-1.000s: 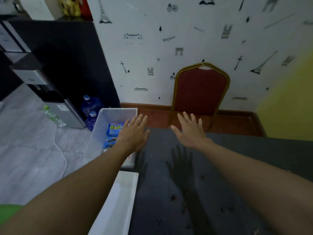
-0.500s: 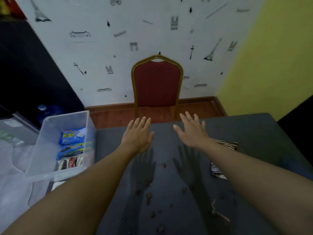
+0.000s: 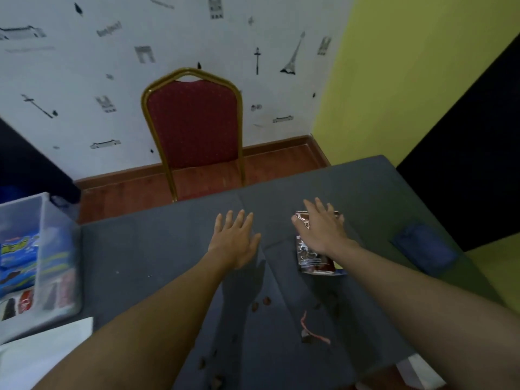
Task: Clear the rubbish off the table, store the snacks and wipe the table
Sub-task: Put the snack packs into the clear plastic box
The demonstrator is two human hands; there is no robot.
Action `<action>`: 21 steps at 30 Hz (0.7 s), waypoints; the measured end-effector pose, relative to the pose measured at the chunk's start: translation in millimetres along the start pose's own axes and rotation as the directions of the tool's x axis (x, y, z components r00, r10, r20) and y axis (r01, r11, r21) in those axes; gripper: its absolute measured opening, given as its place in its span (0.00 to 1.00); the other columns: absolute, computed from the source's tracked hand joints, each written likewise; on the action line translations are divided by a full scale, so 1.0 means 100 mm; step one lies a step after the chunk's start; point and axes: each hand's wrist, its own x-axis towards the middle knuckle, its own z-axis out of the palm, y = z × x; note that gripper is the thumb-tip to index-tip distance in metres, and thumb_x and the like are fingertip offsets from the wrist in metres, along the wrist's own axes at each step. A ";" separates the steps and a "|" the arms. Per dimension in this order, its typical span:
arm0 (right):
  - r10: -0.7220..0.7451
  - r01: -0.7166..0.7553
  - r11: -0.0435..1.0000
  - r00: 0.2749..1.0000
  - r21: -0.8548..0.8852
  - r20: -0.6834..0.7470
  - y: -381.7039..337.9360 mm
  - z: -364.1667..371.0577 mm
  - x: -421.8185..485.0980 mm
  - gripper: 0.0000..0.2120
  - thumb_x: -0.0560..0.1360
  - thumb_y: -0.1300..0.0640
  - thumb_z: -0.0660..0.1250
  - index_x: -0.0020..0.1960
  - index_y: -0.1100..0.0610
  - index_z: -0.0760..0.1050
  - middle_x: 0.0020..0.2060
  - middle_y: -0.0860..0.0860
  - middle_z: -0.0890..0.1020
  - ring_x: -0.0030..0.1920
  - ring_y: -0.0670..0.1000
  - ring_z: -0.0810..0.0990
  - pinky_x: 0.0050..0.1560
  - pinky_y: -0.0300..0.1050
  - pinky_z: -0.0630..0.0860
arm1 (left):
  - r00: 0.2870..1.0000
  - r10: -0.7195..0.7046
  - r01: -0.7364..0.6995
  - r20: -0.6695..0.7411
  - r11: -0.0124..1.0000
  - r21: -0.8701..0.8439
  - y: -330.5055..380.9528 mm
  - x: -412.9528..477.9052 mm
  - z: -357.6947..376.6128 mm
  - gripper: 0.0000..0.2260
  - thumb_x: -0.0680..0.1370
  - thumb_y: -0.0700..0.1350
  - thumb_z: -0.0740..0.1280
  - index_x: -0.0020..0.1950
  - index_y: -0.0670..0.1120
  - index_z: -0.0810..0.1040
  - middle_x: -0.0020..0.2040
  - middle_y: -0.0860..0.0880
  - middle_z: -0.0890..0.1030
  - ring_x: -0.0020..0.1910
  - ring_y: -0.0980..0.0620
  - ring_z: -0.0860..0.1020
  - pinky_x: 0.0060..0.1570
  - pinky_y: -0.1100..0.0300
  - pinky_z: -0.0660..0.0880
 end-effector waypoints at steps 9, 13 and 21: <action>0.205 -0.207 0.978 0.975 0.015 0.083 0.59 0.34 0.02 0.31 0.80 0.36 0.55 0.78 0.49 0.58 0.81 0.54 0.54 0.78 0.63 0.56 0.73 0.68 0.57 | 0.972 -0.006 0.014 0.234 0.999 -0.032 0.28 0.33 0.60 0.33 0.81 0.66 0.46 0.81 0.52 0.41 0.81 0.47 0.40 0.79 0.43 0.38 0.73 0.38 0.35; 0.265 -0.282 0.954 0.953 0.106 0.149 0.74 0.49 0.05 0.37 0.77 0.36 0.63 0.79 0.51 0.55 0.79 0.58 0.56 0.73 0.63 0.66 0.70 0.62 0.69 | 0.942 0.001 0.016 0.336 0.999 -0.049 0.21 0.31 0.87 0.38 0.78 0.70 0.48 0.78 0.57 0.30 0.76 0.51 0.27 0.76 0.45 0.28 0.73 0.37 0.34; 0.319 -0.353 0.906 0.932 0.234 0.172 0.81 0.54 0.18 0.52 0.64 0.41 0.81 0.78 0.48 0.54 0.66 0.57 0.64 0.67 0.61 0.70 0.69 0.53 0.68 | 0.927 -0.015 0.011 0.374 1.000 0.013 0.21 0.36 0.99 0.38 0.78 0.71 0.46 0.74 0.56 0.24 0.71 0.51 0.19 0.70 0.44 0.21 0.71 0.35 0.32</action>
